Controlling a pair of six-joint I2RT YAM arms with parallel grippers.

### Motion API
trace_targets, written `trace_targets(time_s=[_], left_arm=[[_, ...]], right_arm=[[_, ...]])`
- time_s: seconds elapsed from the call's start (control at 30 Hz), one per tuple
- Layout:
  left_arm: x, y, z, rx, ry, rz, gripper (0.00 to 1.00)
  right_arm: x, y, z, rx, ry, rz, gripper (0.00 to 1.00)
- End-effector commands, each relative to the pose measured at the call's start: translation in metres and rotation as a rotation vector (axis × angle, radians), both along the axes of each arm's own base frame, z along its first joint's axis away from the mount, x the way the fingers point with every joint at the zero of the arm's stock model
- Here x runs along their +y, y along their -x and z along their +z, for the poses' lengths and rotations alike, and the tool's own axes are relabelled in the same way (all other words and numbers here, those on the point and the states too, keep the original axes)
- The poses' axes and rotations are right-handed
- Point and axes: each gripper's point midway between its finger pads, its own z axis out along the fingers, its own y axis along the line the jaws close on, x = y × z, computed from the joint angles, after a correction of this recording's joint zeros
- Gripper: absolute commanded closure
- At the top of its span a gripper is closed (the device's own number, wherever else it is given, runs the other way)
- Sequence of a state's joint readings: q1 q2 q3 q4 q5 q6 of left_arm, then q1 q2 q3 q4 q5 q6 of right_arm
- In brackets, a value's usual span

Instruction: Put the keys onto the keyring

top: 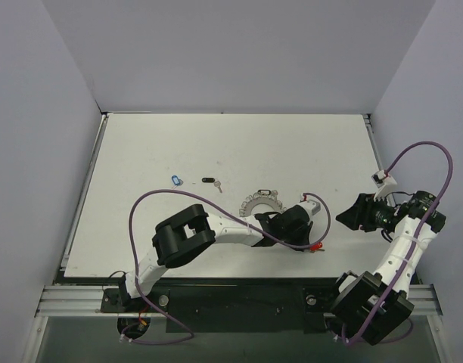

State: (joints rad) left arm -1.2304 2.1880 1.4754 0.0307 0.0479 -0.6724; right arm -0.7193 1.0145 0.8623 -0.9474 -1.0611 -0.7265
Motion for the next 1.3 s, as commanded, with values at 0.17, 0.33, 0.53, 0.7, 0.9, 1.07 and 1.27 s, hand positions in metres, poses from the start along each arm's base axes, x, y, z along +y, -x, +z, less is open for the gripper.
trace_targets(time_s=[0.17,0.33,0.53,0.7,0.9,1.07,1.27], left_arm=[[0.003,-0.004,0.020,-0.041,0.009,-0.032,1.00],[0.005,-0.007,0.029,-0.058,0.017,-0.019,0.96],[0.009,-0.008,0.043,-0.063,0.037,-0.001,0.75],[0.021,-0.016,0.078,-0.130,0.078,0.041,0.68],[0.069,-0.025,0.126,-0.264,0.115,0.123,0.63],[0.142,-0.022,0.148,-0.382,0.134,0.198,0.59],[0.210,-0.001,0.146,-0.359,0.320,0.304,0.34]], right_arm=[[0.010,0.006,-0.004,0.025,-0.035,0.037,0.57],[0.015,0.008,-0.005,0.030,-0.035,0.072,0.57],[0.016,0.010,-0.006,0.039,-0.028,0.088,0.57],[0.021,0.016,-0.007,0.054,0.013,0.146,0.57],[0.046,0.045,-0.003,0.011,0.102,0.490,0.50],[0.076,0.093,-0.010,-0.202,0.136,1.060,0.30],[0.079,0.116,-0.033,-0.231,0.146,1.492,0.30]])
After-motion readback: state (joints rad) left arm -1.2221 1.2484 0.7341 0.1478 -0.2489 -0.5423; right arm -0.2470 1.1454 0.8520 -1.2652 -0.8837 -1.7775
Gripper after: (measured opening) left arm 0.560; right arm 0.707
